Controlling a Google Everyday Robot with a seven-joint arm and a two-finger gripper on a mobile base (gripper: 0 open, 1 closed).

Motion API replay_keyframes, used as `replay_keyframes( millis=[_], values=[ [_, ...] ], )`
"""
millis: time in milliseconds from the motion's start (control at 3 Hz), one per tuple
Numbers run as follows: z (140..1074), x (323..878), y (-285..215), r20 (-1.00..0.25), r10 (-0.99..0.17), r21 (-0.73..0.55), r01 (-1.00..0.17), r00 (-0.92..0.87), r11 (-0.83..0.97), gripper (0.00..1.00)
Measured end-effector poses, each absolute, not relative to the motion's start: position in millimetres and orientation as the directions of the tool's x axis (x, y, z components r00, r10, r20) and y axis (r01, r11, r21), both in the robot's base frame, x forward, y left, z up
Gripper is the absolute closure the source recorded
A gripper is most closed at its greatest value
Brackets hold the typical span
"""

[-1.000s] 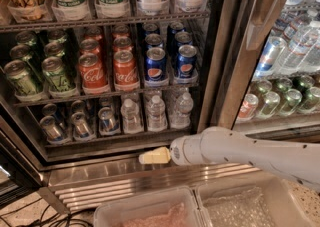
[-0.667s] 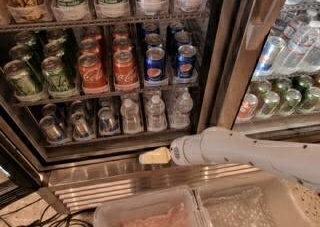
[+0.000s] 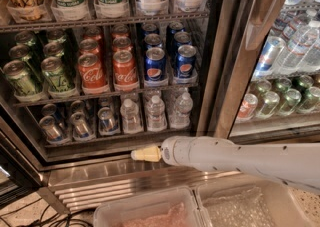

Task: Pick water bottle from bottom shelf of fridge

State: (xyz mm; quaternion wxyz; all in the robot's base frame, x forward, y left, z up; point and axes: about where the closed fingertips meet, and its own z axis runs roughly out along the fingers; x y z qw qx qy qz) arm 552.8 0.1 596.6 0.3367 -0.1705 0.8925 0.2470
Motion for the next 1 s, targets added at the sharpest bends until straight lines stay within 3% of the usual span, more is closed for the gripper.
replay_keyframes(
  millis=[1000],
  values=[
    [600, 586, 8, -0.798, -0.135, 0.227, -0.499, -0.588, 0.836, 0.00]
  ],
)
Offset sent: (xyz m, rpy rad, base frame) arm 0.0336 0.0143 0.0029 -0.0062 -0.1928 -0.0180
